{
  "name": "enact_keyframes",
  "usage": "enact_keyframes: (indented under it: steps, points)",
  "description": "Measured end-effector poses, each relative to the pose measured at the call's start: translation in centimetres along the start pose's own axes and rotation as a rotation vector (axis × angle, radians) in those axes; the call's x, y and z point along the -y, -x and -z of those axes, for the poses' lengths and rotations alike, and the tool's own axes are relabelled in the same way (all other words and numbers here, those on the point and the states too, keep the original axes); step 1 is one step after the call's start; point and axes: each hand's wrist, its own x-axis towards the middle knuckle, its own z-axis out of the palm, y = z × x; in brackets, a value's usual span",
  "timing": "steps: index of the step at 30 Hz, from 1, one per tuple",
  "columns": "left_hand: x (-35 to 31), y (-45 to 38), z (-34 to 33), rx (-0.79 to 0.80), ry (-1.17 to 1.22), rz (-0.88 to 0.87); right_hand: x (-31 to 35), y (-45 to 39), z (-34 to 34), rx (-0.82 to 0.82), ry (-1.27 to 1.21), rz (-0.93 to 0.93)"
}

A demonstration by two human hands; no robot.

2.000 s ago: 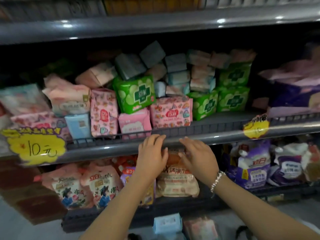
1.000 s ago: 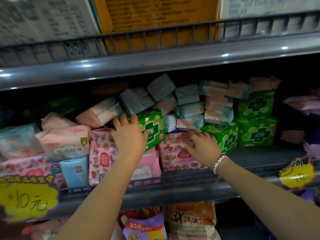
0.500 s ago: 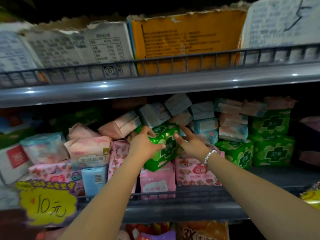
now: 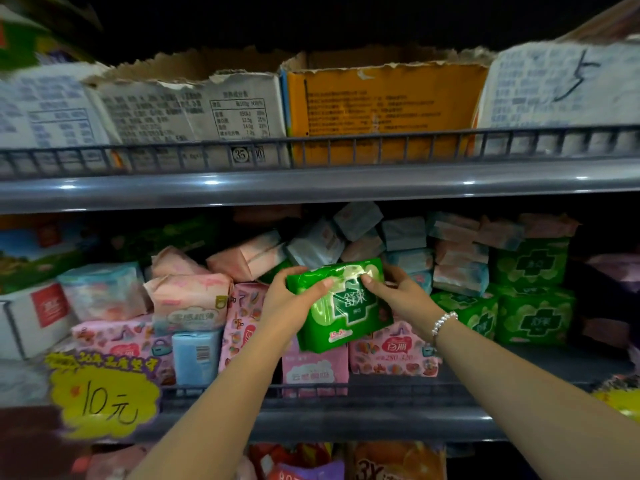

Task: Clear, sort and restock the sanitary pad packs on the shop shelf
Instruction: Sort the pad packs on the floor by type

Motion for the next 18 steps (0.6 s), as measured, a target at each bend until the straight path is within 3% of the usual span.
enact_keyframes:
  steps: [5,8,12,18]
  points:
    - [1.0,0.5,0.3,0.082,0.140,0.088,-0.4,0.5,0.5,0.091,-0.353,-0.099]
    - [1.6,0.7,-0.5,0.064,0.149,0.122,-1.1,0.9,0.5,0.078,-0.401,-0.162]
    - [1.7,-0.3,-1.2,-0.092,0.004,0.117,-1.7,1.9,0.9,-0.079,-0.444,-0.153]
    - [1.4,-3.0,-3.0,-0.249,0.055,0.166,-2.1,2.9,2.0,-0.340,-0.431,0.036]
